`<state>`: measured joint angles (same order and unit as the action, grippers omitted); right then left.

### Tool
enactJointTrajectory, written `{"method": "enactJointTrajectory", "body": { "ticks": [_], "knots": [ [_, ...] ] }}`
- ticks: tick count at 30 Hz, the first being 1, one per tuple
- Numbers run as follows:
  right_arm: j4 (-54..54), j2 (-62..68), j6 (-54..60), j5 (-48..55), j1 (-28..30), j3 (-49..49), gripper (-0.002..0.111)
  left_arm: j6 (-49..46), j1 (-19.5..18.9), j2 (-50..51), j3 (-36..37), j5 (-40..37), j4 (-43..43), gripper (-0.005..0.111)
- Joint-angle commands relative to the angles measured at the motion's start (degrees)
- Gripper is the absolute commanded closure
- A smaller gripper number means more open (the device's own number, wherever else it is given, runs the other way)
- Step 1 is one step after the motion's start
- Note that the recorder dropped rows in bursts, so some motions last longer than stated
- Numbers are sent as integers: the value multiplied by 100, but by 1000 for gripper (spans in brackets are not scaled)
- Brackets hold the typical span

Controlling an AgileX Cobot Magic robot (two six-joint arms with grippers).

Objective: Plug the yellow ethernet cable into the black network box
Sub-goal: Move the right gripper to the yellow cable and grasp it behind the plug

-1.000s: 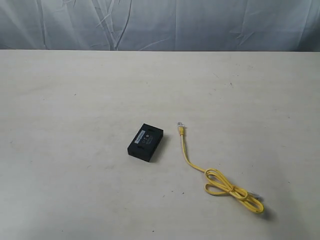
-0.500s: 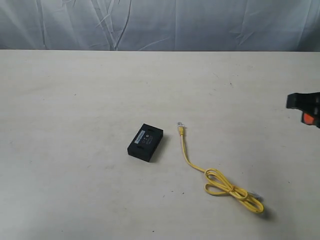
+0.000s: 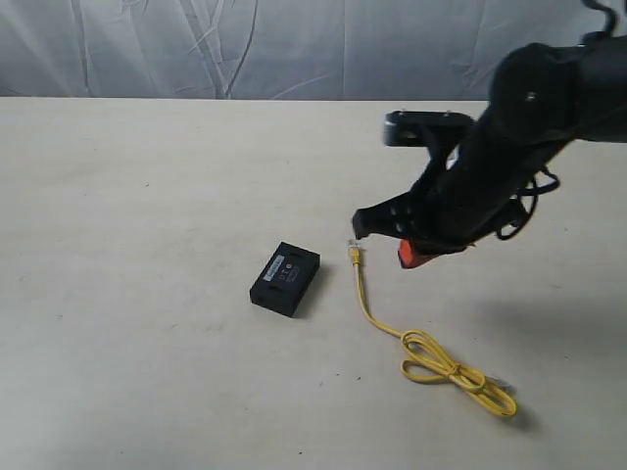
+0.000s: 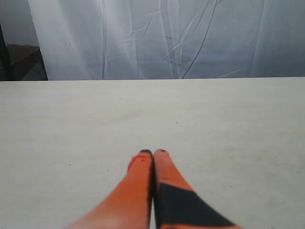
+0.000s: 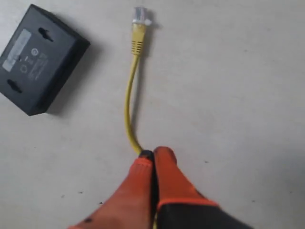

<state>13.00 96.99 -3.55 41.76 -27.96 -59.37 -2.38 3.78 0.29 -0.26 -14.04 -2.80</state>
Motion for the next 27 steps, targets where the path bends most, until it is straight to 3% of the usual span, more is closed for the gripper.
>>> {"method": "enactJointTrajectory", "body": {
  "ticks": [1, 6, 11, 18, 27],
  "knots": [
    [-689, 782, -604, 479, -409, -857, 109, 49, -21, -29, 26, 78, 10, 107],
    [-1898, 1332, -1702, 743, -942, -1502, 109, 49, -21, -29, 26, 78, 10, 107],
    [-2046, 1652, -2190, 342, -1043, -1577, 107, 49, -21, -29, 26, 78, 10, 107],
    [-2049, 1765, -2229, 34, -1043, -1577, 72, 49, -21, -29, 26, 78, 10, 107],
    [-2049, 2094, -2341, -5, -1043, -1577, 78, 49, -21, -29, 26, 78, 10, 107]
  ]
}}
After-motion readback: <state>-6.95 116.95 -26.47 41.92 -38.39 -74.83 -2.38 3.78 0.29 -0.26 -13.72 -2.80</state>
